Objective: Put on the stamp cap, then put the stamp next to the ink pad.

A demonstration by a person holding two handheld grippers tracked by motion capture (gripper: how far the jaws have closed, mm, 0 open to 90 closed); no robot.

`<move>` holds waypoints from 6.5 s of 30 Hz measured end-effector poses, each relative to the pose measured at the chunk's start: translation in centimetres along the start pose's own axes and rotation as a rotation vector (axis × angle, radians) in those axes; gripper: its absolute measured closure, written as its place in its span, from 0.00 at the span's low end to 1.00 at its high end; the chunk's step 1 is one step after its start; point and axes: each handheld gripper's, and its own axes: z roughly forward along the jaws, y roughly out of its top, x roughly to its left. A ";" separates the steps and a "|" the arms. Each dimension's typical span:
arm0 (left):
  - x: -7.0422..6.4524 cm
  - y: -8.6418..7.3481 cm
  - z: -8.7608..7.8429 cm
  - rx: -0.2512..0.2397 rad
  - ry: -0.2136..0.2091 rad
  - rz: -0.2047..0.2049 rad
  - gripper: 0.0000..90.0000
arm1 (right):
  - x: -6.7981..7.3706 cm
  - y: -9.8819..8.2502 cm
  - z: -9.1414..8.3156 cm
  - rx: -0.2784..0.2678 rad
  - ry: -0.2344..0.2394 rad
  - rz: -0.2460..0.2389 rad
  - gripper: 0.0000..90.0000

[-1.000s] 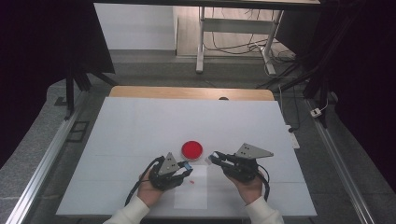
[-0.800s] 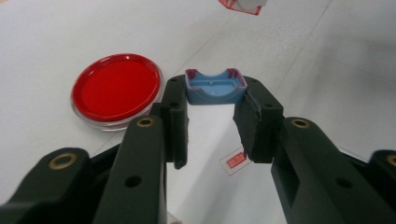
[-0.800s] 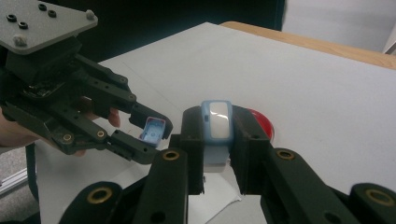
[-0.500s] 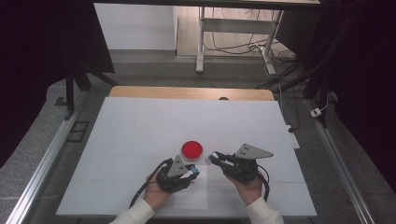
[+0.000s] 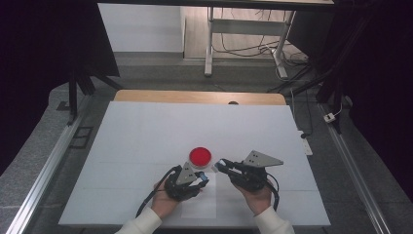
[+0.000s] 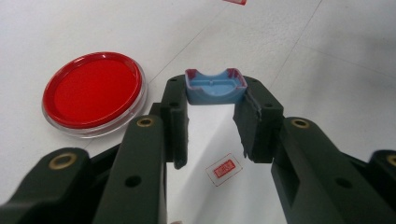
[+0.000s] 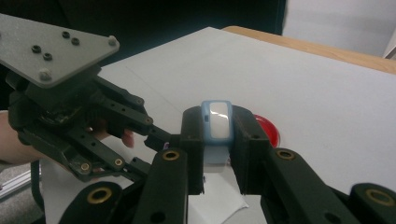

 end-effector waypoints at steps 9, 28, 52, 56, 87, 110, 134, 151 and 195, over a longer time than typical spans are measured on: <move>0.0 0.0 0.1 0.002 0.007 -0.005 0.73 | 1.2 0.0 0.8 0.024 -0.012 0.014 0.84; -0.3 0.0 0.1 -0.012 0.047 -0.003 0.73 | 2.7 0.0 2.1 0.052 -0.052 0.103 0.84; -0.6 0.0 0.2 -0.007 0.082 0.014 0.73 | 2.8 -0.3 2.6 0.074 -0.061 0.178 0.84; -0.6 0.0 0.3 -0.011 0.084 0.016 0.73 | 2.7 -0.4 2.7 0.073 -0.050 0.206 0.84; -1.4 -0.1 0.2 0.006 0.142 0.093 0.73 | 2.4 -0.3 3.4 0.166 -0.027 0.238 0.84; 0.2 -0.5 -0.6 0.013 0.051 -0.016 0.49 | 2.2 0.1 2.7 0.099 -0.017 0.178 0.84; 3.9 -5.5 -9.1 -0.004 0.079 -0.154 0.42 | 1.1 0.5 1.4 0.073 -0.033 0.091 0.84; 5.2 -9.3 -12.8 -0.004 0.134 -0.219 0.42 | -0.1 0.3 1.0 0.065 -0.052 0.055 0.84; 6.0 -10.1 -12.5 0.038 0.164 -0.266 0.28 | -5.6 0.9 4.9 0.219 -0.196 0.007 0.84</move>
